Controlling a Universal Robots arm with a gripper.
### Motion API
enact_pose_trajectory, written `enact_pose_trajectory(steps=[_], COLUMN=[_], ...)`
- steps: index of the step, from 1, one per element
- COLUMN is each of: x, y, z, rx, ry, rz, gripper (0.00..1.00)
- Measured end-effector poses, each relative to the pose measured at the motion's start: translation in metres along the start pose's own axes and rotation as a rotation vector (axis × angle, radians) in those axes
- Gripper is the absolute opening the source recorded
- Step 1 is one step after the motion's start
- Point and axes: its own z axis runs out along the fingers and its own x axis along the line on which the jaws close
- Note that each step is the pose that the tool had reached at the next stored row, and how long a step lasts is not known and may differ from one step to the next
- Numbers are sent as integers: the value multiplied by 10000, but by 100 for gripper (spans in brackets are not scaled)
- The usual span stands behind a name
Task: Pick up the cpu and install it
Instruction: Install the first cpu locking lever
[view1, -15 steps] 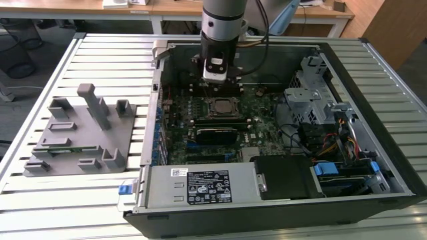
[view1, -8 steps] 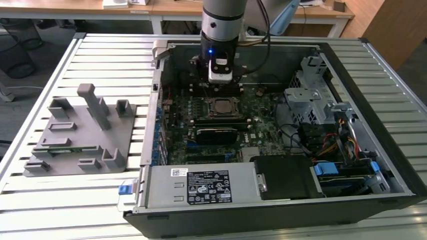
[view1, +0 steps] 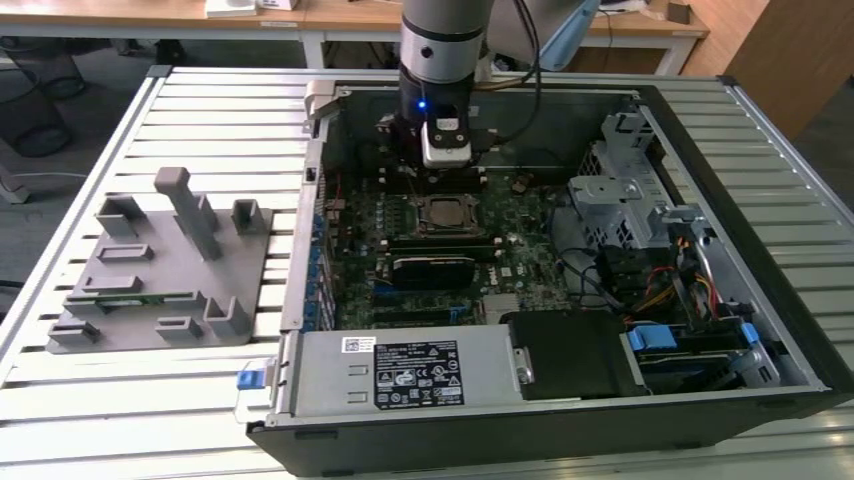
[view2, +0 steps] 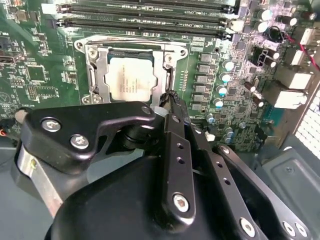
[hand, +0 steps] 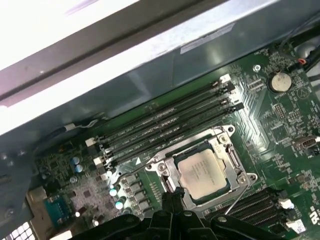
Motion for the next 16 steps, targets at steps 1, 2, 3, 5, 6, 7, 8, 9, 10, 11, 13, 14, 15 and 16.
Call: enact_pose_trajectory(steps=[1, 2, 3, 5, 6, 7, 8, 9, 10, 11, 13, 14, 15, 16], x=[13, 19, 20, 20, 20, 20, 20, 20, 20, 20, 20, 20, 20, 20], y=[-6, -9, -9, -9, -10, -9, -10, -10, -10, -9, -9, -9, -9, -9], z=[1, 1, 1, 1, 1, 1, 1, 1, 2, 2, 3, 4, 5, 6], rx=[-29, -40, -39, -26, -20, -13, -7, 0, 7, 14, 28, 34, 40, 47], ry=[-38, -52, -53, -48, -45, -43, -40, -37, -34, -31, -26, -23, -20, -18], rz=[-6, -32, -114, -458, -636, -816, -997, -1175, -1357, -1534, -1911, -2091, -2271, -2440], gripper=[11, 11, 11, 11, 11, 11, 11, 11, 11, 11, 11, 11, 11, 11])
